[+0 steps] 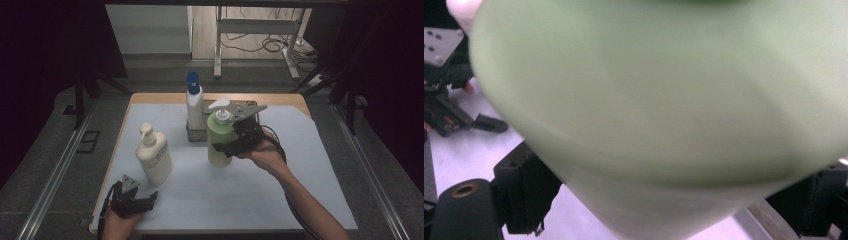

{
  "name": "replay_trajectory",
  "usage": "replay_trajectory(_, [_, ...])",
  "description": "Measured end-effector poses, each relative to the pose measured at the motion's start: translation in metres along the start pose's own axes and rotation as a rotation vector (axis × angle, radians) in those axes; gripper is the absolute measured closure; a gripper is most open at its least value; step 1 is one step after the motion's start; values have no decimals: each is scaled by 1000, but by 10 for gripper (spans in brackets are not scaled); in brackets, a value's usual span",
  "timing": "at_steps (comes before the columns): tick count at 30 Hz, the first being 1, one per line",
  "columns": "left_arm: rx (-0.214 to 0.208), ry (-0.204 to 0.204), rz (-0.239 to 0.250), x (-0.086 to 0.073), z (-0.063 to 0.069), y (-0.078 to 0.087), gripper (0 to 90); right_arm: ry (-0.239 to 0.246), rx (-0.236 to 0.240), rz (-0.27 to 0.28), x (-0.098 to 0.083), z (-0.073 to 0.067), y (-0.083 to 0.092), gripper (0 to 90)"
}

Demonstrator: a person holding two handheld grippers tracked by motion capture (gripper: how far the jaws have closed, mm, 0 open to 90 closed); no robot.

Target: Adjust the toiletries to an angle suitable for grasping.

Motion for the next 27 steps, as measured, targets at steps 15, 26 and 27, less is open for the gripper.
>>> replay_trajectory(15, [1,0,0,0,0,0,126,-22,-60,13,24,25,1,122])
replay_trajectory(26, [0,0,-1,0,0,0,125,-37,-110,37,43,43,2,123])
replay_trajectory(27, [0,0,-2,0,0,0,125,-39,-113,38,44,44,1,123])
Point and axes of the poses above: each handheld gripper's, and its own axes: y roughly backward along the jaws, x roughly out of its top, z roughly to its right, the point moved 10 cm from there along -y, roughly forward along the jaws, and after that the axes turned 6 degrees about -z, right-handed, at the moved point
